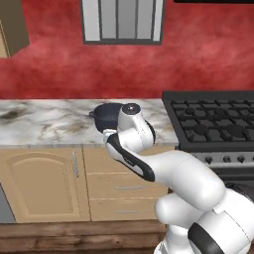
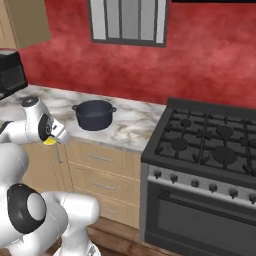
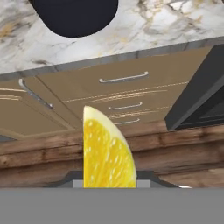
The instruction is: Turn on the sink faucet. Then move the lemon wedge from the counter to the sink. Turn off the sink. Move the vegetable from the sink to the pot next to the stove. Finally move the pot to the front left burner.
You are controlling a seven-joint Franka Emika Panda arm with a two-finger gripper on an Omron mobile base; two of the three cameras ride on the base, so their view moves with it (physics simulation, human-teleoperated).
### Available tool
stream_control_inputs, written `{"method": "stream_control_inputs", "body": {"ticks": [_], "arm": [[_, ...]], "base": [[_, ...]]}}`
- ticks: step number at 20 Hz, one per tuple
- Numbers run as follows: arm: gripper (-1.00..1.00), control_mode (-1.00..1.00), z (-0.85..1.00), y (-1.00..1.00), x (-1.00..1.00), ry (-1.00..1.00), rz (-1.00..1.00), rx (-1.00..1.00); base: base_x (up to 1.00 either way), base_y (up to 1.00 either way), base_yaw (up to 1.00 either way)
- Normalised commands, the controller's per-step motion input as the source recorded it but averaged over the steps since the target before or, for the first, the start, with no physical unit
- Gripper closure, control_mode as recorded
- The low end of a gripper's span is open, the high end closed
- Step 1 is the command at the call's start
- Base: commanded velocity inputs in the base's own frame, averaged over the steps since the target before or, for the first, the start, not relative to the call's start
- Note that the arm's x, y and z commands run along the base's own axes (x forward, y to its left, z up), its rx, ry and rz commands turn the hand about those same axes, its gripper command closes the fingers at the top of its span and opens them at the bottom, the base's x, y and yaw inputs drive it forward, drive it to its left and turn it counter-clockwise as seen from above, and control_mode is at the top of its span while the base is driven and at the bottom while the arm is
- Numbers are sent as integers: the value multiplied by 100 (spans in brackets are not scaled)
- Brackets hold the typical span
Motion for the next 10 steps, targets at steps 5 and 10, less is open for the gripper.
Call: {"method": "stream_control_inputs", "body": {"ticks": [5, 10], "arm": [[100, 100, 0, 0, 0, 0, 0, 0], [100, 100, 0, 0, 0, 0, 0, 0]], "base": [[27, -42, -17], [33, -41, -15]]}}
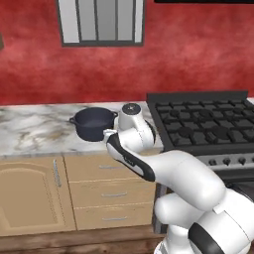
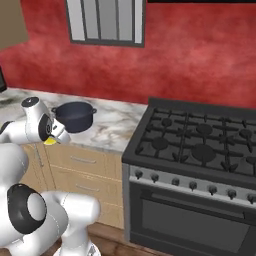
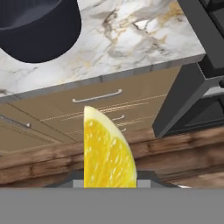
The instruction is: Turn on the sink faucet. Then move the lemon wedge from the counter to the sink. Turn off the sink. Move the vegetable from the sink to the pot next to the stove. Finally move the pot to the front left burner.
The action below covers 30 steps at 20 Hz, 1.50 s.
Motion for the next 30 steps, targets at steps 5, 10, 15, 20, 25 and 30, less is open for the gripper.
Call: {"method": "stream_control_inputs", "body": {"ticks": [5, 10, 15, 20, 25, 30], "arm": [[100, 100, 0, 0, 0, 0, 0, 0], [100, 100, 0, 0, 0, 0, 0, 0], [100, 100, 0, 0, 0, 0, 0, 0], [100, 100, 0, 0, 0, 0, 0, 0], [100, 100, 0, 0, 0, 0, 0, 0], [100, 100, 0, 0, 0, 0, 0, 0]], "base": [[37, -42, -13], [35, -45, -11], [35, -32, -12], [48, -2, -9], [52, 0, -8], [50, 0, -6]]}}
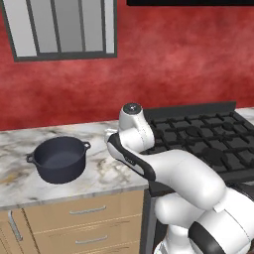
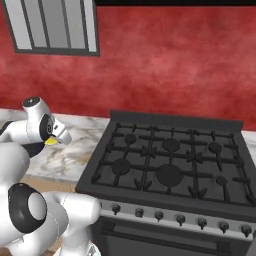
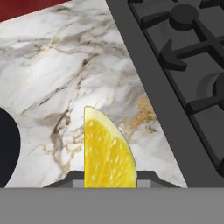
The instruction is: Turn on the sink faucet. Then move the lemon wedge from the counter to the sink. Turn off the sink. Move the vegetable from the sink to the pot next to the stove. Finally move the pot to the front left burner.
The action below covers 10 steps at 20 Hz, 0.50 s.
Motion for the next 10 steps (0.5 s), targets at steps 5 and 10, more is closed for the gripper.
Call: {"method": "stream_control_inputs", "body": {"ticks": [5, 10], "arm": [[100, 100, 0, 0, 0, 0, 0, 0], [100, 100, 0, 0, 0, 0, 0, 0]], "base": [[50, 1, -2], [46, 2, 0]]}}
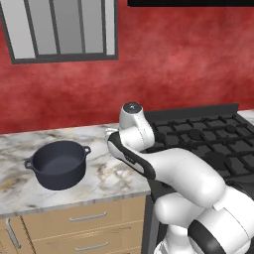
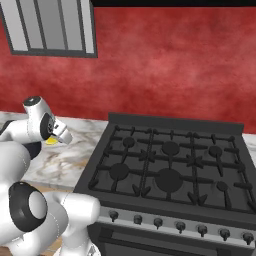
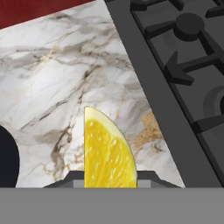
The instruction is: Turn on the sink faucet. Then move the lemon wedge from the counter to the sink. Turn off the sink. Move the vegetable from the sink to the pot next to the stove. Finally move the pot to the front left burner.
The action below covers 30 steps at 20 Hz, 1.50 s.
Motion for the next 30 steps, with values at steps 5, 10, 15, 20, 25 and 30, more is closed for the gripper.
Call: {"method": "stream_control_inputs", "body": {"ticks": [5, 10, 15, 20, 25, 30], "arm": [[100, 100, 0, 0, 0, 0, 0, 0], [100, 100, 0, 0, 0, 0, 0, 0], [100, -100, -6, 18, 0, 0, -1, 0], [100, -100, -4, 71, 0, 0, -2, -3], [100, -100, 0, 79, 2, 0, -3, -5], [100, -100, 0, 56, 3, 0, -1, -1]], "base": [[19, 7, 0], [0, 0, 0], [0, 0, 0], [0, 0, 0], [0, 0, 0], [0, 0, 0]]}}
